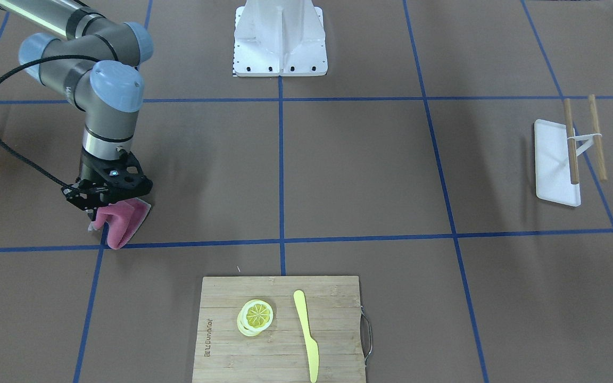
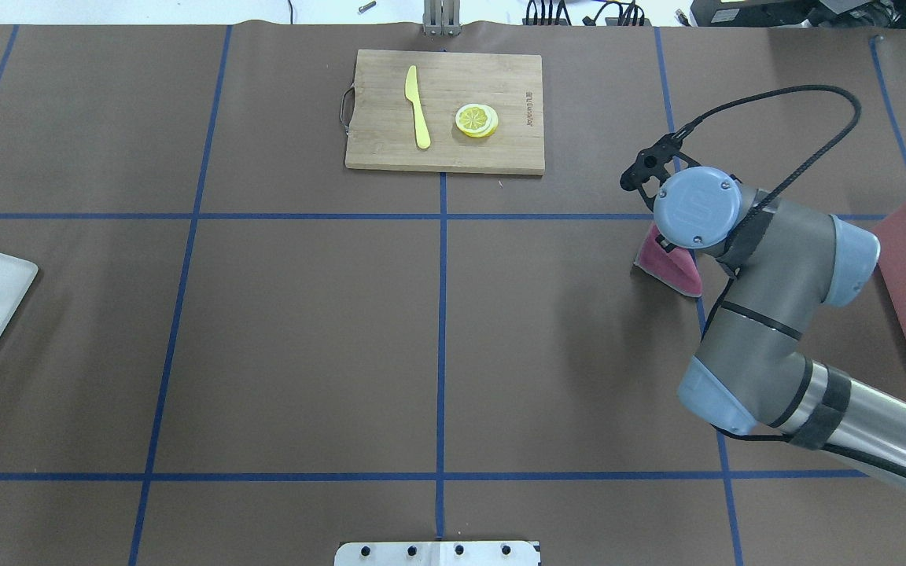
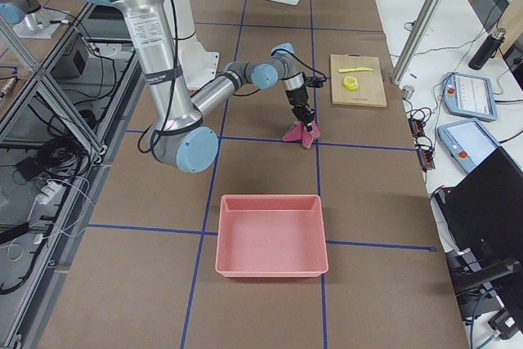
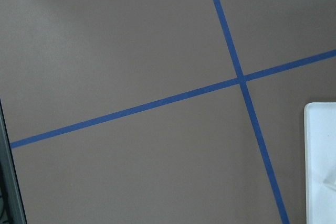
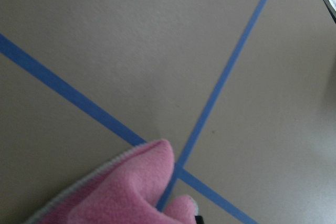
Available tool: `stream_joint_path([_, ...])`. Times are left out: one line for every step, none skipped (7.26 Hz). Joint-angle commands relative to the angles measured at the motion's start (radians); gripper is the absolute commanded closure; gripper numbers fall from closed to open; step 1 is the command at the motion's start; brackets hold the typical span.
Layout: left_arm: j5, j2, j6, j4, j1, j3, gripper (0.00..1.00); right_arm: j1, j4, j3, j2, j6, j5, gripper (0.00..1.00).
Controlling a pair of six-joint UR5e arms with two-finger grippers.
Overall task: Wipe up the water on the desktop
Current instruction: 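Lower the pink cloth with the right gripper and wipe toward the table center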
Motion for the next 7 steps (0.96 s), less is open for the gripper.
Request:
stream_joint_path([0.0, 0.001, -0.001, 0.0, 0.0, 0.0, 0.01, -0.089, -0.002, -0.029, 0.097, 0.143, 0.0, 1.0])
stream_joint_path([0.001, 0.001, -0.001, 0.0, 0.0, 0.001, 0.01, -0.141, 0.0, -0.031, 0.139, 0.231, 0.0, 1.0])
stream_joint_path([0.001, 0.001, -0.001, 0.0, 0.0, 0.001, 0.01, -0.187, -0.002, -0.034, 0.2, 0.316, 0.0, 1.0])
stream_joint_path([0.001, 0.001, -0.001, 0.0, 0.0, 0.001, 0.01, -0.231, -0.002, -0.048, 0.264, 0.409, 0.0, 1.0])
stream_joint_path([0.0, 0.007, -0.001, -0.002, 0.0, 0.001, 0.01, -0.268, 0.001, -0.09, 0.341, 0.509, 0.0, 1.0])
stream_joint_path([0.001, 0.008, -0.001, -0.002, 0.0, 0.001, 0.01, -0.288, 0.001, -0.152, 0.418, 0.562, 0.0, 1.0])
stream_joint_path([0.0, 0.008, -0.001, -0.002, 0.0, 0.001, 0.01, -0.295, 0.001, -0.178, 0.443, 0.593, 0.0, 1.0])
